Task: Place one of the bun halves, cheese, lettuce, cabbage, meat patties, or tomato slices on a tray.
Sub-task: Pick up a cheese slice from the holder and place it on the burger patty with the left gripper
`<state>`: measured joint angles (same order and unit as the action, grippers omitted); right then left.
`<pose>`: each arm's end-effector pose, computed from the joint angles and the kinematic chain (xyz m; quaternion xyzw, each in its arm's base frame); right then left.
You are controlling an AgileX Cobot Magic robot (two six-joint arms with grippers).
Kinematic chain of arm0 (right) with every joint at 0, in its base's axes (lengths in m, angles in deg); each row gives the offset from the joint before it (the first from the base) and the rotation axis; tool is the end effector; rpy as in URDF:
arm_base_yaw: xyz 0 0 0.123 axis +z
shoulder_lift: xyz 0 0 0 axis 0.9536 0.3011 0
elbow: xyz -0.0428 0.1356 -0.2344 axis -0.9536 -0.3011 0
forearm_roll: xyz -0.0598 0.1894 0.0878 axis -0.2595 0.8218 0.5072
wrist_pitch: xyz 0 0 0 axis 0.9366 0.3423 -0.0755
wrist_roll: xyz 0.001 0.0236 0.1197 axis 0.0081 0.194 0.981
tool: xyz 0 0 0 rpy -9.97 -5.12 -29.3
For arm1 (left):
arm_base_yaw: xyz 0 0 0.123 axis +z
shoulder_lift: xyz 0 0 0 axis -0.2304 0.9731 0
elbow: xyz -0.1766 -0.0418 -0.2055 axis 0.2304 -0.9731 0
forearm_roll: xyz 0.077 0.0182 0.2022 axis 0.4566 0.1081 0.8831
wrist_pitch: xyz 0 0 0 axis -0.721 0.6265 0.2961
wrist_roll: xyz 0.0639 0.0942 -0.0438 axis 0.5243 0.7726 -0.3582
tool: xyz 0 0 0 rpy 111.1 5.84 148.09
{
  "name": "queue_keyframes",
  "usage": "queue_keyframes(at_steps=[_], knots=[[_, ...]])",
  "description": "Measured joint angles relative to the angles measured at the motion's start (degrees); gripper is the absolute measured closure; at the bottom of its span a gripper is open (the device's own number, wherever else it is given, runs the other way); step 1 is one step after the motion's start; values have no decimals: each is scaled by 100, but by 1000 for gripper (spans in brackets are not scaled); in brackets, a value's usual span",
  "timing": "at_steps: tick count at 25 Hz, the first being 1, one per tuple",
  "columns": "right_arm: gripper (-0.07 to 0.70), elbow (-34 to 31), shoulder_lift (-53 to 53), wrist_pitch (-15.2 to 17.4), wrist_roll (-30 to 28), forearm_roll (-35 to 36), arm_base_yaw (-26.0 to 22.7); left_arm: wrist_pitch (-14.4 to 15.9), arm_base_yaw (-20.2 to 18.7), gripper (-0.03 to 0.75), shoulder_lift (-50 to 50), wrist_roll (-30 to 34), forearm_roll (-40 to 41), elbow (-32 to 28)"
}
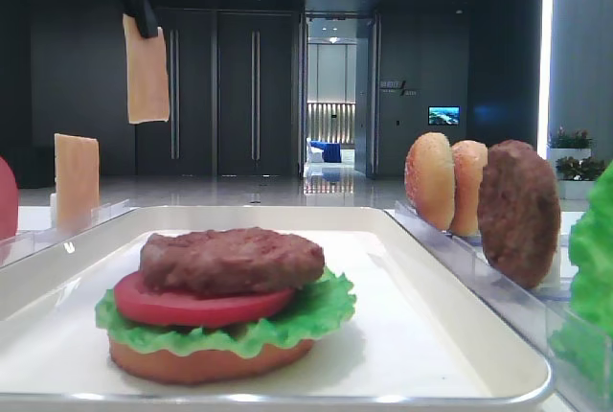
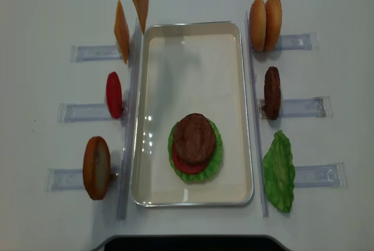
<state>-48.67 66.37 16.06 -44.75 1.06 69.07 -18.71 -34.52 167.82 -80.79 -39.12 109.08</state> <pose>-0.0029 0.0119 0.2403 -0.0162 0.8676 0.0166 0.4968 0.3675 -0.1426 0.2866 0.0485 0.9798 -0.0610 0.1840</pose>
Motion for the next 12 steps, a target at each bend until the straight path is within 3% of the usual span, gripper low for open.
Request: queue_keyframes(at_steps=[8,12], knots=[[348,0,0,0,0,12,0,13,-540,697,-753,-185,54,-424],[348,0,0,0,0,12,0,13,-685,697,-995,-279,156,-979]])
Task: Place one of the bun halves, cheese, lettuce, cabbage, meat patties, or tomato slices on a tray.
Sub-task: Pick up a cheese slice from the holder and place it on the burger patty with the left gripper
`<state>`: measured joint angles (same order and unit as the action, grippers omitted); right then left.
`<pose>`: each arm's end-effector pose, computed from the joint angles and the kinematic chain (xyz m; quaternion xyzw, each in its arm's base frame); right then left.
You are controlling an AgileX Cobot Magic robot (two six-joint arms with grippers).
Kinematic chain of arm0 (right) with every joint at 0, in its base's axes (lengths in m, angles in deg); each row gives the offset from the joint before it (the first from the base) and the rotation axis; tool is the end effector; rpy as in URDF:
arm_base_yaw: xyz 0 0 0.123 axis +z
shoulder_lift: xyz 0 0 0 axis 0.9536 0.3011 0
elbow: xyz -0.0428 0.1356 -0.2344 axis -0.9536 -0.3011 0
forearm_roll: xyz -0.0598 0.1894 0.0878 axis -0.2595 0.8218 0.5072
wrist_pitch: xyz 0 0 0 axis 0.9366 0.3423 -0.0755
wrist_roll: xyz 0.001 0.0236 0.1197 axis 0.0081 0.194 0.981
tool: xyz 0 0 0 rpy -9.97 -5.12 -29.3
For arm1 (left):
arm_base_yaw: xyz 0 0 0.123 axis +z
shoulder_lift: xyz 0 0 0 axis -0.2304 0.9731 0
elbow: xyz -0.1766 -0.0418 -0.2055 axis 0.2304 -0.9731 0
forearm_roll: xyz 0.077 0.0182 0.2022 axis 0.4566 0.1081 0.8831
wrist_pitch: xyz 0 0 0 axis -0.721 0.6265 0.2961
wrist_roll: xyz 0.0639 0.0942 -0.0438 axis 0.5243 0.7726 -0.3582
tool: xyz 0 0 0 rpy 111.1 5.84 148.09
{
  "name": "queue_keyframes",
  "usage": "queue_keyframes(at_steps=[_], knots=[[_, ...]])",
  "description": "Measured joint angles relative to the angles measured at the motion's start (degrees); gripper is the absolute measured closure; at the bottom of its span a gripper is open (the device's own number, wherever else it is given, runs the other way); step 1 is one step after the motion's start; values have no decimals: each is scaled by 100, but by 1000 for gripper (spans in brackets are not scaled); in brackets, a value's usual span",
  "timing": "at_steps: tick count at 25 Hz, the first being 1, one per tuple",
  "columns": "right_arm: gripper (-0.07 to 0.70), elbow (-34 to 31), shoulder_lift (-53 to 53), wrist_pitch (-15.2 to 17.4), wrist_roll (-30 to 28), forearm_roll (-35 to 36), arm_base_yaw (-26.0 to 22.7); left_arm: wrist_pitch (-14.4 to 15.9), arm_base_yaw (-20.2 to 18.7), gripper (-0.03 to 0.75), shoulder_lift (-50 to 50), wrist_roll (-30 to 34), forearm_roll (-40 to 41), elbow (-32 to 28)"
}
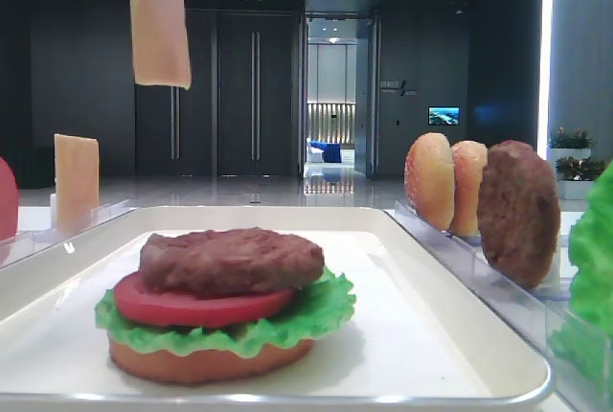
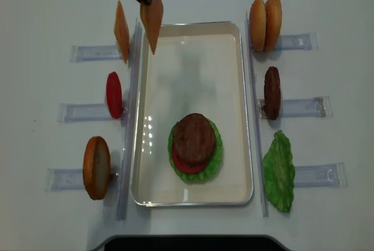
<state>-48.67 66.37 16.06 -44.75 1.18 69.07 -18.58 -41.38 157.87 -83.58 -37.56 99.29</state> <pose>-0.0029 0.0122 0.2403 -0.0163 0.8675 0.0177 0.4968 0.3111 -0.1623 0.3068 0.0851 0.9772 -0.0640 0.1838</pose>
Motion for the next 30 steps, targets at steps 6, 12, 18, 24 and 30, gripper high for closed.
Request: queue_keyframes(at_steps=[6,12,18,24,30], knots=[[348,0,0,0,0,2,0,0,0,697,-522,-147,65,-1005],[348,0,0,0,0,7,0,-369,-313,697,-1034,-381,54,-2049],[348,0,0,0,0,65,0,-910,-487,697,-1136,-597,-64,-2842],[348,0,0,0,0,73,0,-1399,-519,697,-1136,-611,-295,-3269],[348,0,0,0,0,78,0,-1740,-524,698,-1136,-518,-588,-3290]])
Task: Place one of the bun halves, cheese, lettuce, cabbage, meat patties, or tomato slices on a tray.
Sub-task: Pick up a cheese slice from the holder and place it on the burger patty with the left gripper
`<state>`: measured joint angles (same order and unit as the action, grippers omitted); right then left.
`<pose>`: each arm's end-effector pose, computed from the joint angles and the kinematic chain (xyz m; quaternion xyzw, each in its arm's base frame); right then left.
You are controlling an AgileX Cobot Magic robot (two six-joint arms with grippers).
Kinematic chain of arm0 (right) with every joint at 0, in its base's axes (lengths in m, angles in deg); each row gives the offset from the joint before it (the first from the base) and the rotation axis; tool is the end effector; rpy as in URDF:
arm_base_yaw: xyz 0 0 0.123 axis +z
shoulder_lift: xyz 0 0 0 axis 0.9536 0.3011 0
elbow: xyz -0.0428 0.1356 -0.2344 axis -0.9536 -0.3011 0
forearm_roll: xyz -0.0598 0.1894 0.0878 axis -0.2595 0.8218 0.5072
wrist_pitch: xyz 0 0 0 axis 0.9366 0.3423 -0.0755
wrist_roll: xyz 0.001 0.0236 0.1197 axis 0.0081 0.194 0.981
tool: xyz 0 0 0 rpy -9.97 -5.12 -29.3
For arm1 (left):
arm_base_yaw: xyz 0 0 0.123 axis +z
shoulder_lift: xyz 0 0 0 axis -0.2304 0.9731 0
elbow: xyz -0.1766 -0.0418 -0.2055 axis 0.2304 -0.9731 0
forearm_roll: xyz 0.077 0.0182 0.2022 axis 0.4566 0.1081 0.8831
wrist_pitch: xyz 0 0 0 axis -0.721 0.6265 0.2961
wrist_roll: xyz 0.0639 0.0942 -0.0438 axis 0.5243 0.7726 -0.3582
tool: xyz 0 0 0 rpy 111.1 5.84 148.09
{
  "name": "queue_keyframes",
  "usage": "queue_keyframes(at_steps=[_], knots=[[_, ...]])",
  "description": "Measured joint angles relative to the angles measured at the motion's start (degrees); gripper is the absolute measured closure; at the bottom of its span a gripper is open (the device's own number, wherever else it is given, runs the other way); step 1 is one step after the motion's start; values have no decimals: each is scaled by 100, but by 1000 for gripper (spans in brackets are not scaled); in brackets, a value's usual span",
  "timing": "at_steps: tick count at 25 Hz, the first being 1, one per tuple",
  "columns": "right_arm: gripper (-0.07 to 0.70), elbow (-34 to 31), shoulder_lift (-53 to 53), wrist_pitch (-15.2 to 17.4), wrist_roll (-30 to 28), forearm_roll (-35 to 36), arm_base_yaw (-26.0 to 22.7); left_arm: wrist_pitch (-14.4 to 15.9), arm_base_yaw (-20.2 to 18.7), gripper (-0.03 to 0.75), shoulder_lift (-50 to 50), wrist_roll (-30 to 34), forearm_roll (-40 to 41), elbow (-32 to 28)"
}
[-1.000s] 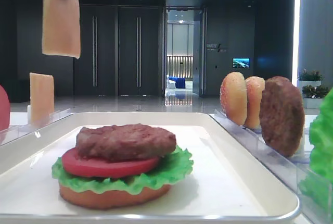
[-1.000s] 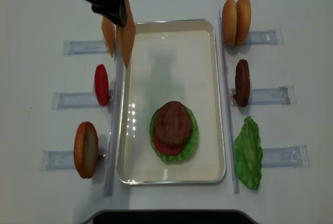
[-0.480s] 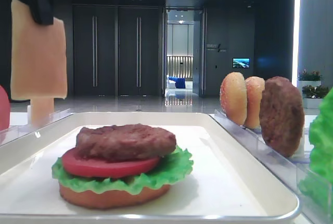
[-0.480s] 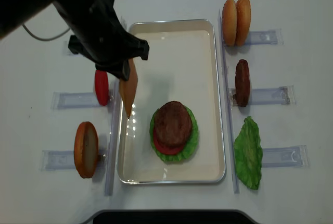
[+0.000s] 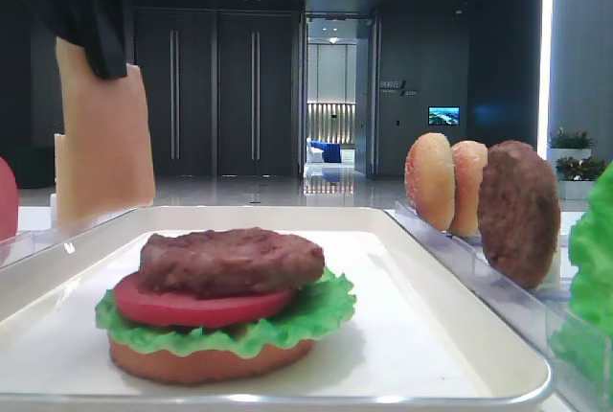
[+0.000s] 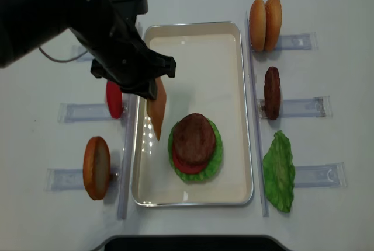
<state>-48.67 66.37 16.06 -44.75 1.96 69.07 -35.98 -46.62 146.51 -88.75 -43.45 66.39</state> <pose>-0.0029 0.0137 0.2405 -0.0169 0.8672 0.0244 0.4972 0.2374 -0.1648 0.2357 0.0671 0.9845 -0.1049 0.1235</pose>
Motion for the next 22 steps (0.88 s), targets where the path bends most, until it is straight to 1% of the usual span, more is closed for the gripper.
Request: queue_keyframes(at_steps=[7,10,17,22], knots=[[348,0,0,0,0,0,0,-475,0,697,0,751,-973,0],[348,0,0,0,5,0,0,-600,-66,697,0,981,-1170,0],[348,0,0,0,5,0,0,-982,-635,697,0,1041,-1253,-38],[348,0,0,0,5,1,0,-1233,-700,697,-7,982,-1288,-231]])
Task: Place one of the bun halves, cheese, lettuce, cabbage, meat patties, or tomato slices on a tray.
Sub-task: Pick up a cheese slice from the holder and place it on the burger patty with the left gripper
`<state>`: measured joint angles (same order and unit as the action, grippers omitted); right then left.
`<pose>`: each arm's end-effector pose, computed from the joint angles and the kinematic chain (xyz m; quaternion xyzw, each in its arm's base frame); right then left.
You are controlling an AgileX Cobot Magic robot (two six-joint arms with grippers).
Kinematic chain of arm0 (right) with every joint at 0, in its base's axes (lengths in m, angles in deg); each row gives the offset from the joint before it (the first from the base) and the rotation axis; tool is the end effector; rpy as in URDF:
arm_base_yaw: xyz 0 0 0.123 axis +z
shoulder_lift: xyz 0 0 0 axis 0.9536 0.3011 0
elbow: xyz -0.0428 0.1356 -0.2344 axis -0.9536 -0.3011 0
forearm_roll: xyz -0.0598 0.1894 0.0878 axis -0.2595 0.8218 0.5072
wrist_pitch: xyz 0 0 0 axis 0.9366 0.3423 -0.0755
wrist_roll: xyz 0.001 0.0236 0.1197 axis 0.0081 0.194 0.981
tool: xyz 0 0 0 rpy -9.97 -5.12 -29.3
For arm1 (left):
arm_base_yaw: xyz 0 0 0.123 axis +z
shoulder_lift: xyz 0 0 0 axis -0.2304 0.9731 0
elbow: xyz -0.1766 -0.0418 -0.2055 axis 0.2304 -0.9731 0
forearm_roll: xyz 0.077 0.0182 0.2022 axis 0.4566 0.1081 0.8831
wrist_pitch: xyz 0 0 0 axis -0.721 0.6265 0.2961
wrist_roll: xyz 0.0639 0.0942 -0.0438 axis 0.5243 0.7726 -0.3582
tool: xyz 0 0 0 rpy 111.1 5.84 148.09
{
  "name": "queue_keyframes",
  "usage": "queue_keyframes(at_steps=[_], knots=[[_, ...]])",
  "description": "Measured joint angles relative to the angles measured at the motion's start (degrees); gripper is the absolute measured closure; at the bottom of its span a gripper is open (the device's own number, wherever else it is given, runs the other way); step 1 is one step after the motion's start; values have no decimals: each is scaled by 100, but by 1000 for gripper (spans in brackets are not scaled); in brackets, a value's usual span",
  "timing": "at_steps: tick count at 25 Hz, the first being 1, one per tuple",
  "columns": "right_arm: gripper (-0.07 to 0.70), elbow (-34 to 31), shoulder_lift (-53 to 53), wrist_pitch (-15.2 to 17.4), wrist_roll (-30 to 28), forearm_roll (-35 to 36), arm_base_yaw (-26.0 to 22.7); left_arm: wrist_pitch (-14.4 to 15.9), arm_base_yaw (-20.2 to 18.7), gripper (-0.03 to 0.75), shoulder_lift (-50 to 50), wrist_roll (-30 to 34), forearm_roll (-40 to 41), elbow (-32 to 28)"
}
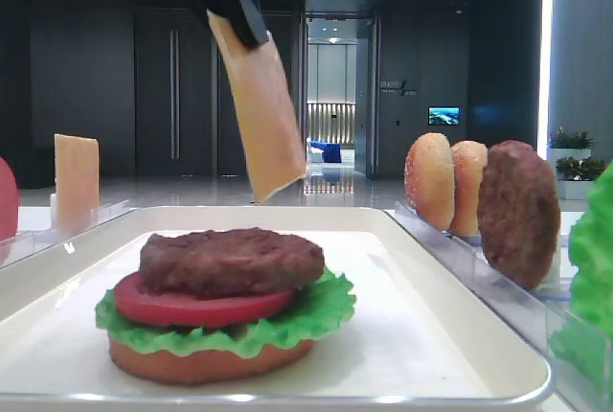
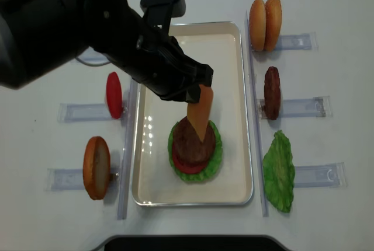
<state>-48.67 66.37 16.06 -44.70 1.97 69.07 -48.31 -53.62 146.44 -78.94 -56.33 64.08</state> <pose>-0.0029 0.0137 0.2405 -0.0165 0.8672 0.0247 0.4971 0.2192 -0.2172 0.2390 0.1382 0.9524 -0.2197 0.1597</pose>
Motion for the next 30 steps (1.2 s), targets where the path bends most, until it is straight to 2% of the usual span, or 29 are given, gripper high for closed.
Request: queue_keyframes(at_steps=[4,6,8,13,16,20,26,30], knots=[[348,0,0,0,0,5,0,-519,-4,697,-172,131,-327,-706],[348,0,0,0,0,5,0,-987,-4,697,-383,348,-701,-1172],[348,0,0,0,0,5,0,-1325,-4,697,-570,613,-1061,-1498],[348,0,0,0,0,5,0,-1733,-4,697,-677,1283,-1901,-1949],[348,0,0,0,0,11,0,-1875,-4,697,-677,1651,-2277,-2044],[348,0,0,0,0,17,0,-1984,-4,697,-677,1828,-2465,-2044],[348,0,0,0,0,19,0,-2042,-4,697,-677,1876,-2620,-2044],[348,0,0,0,0,24,0,-2000,-4,697,-677,2176,-3008,-2044]])
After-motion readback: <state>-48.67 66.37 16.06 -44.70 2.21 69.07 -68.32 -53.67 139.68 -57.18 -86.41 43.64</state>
